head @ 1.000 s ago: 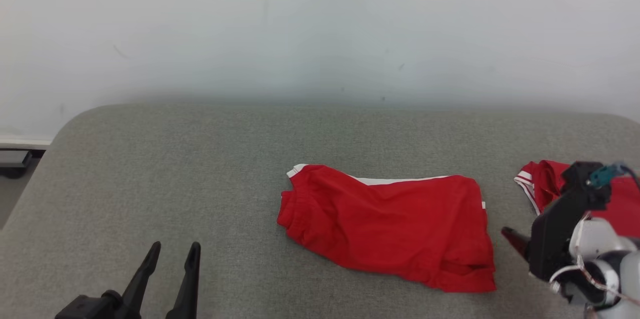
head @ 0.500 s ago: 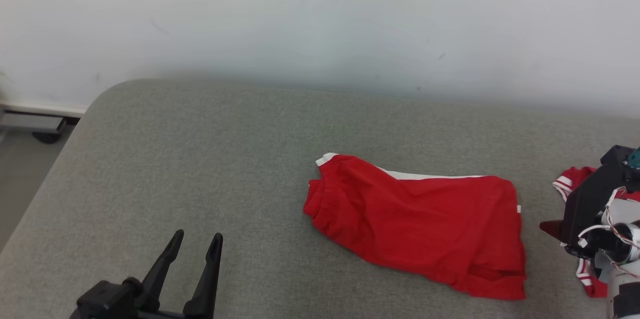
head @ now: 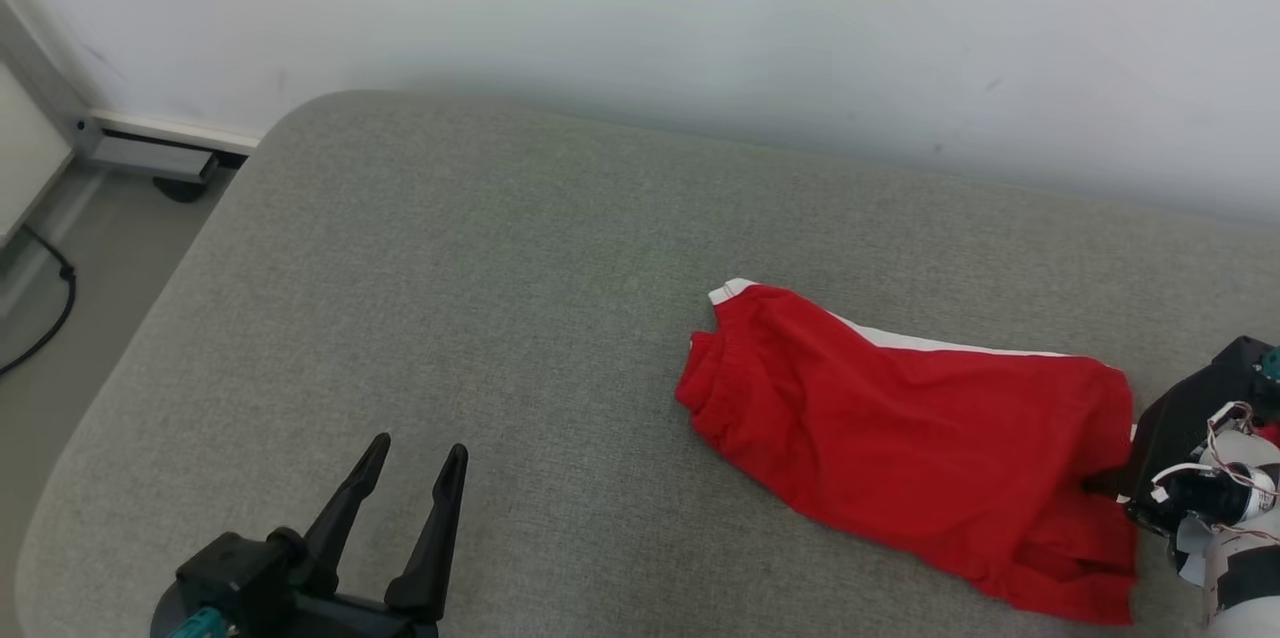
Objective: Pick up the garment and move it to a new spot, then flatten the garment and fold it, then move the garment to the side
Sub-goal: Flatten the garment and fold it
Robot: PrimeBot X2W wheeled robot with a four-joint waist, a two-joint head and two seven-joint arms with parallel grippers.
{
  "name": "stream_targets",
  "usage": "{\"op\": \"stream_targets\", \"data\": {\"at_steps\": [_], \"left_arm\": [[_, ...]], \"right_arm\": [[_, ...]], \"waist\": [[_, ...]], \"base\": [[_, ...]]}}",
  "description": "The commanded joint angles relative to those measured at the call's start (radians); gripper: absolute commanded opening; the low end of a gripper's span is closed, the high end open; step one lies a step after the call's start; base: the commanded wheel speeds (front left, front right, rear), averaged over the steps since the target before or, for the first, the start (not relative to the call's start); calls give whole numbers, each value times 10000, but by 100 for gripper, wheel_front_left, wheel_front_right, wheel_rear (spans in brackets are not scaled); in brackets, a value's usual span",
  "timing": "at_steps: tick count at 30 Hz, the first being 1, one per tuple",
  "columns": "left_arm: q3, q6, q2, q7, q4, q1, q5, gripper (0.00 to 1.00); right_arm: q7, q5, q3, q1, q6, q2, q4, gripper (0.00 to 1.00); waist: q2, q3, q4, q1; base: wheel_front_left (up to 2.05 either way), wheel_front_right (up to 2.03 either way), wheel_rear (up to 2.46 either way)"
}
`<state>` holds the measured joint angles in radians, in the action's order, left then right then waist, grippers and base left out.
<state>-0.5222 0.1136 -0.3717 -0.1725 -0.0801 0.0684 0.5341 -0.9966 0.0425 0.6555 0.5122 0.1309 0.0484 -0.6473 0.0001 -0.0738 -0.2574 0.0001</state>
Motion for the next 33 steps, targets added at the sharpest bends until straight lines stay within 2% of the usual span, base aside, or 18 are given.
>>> {"op": "stream_targets", "data": {"at_steps": [1, 7, 8, 10, 12, 13, 17, 23, 27, 33], "left_arm": [[0, -43, -18, -29, 31, 163, -48, 100], [-69, -90, 0, -54, 168, 196, 31, 100], [-70, -94, -1, -65, 180, 193, 46, 100], [-71, -98, 0, -78, 213, 186, 86, 100], [-79, -106, 0, -93, 244, 177, 122, 100], [-82, -107, 4, -100, 254, 169, 138, 100], [-87, -108, 2, -130, 315, 118, 193, 100], [-33, -55, -47, -154, 348, -32, 278, 100], [-26, -31, -90, -179, 350, -126, 294, 100], [-60, -2, -115, -175, 315, -222, 356, 100]], "right_arm": [[90, 158, 124, 140, -6, 45, -110, 100], [538, 979, 892, 598, -6, -15, -1370, 100], [579, 1083, 974, 670, -6, -17, -1510, 91], [668, 1285, 1124, 833, -6, -25, -1806, 49], [797, 1482, 1222, 972, -6, -25, -2102, 23], [869, 1539, 1263, 1035, -6, -23, -2250, 0], [1144, 1874, 1401, 1240, -6, -9, -2562, 0], [1091, 2439, 1612, 1582, -6, 46, -2107, 0], [616, 2747, 1624, 1532, -6, 44, -1464, 0], [-437, 2842, 1366, 1082, -6, 41, 233, 0]], "waist": [[-1, -102, -154, -1], [-1, -61, -355, -1], [-1, -46, -371, -1], [-1, -13, -396, -1], [-1, 23, -407, -1], [-1, 38, -405, -1], [-1, 147, -374, -1], [-1, 342, -232, -1], [-1, 496, -149, -1], [-1, 710, -144, -1]], "base": [[0, 0, 0], [0, 0, 0], [0, 0, 0], [0, 0, 0], [0, 0, 0], [0, 0, 0], [0, 0, 0], [0, 0, 0], [0, 0, 0], [0, 0, 0]]}}
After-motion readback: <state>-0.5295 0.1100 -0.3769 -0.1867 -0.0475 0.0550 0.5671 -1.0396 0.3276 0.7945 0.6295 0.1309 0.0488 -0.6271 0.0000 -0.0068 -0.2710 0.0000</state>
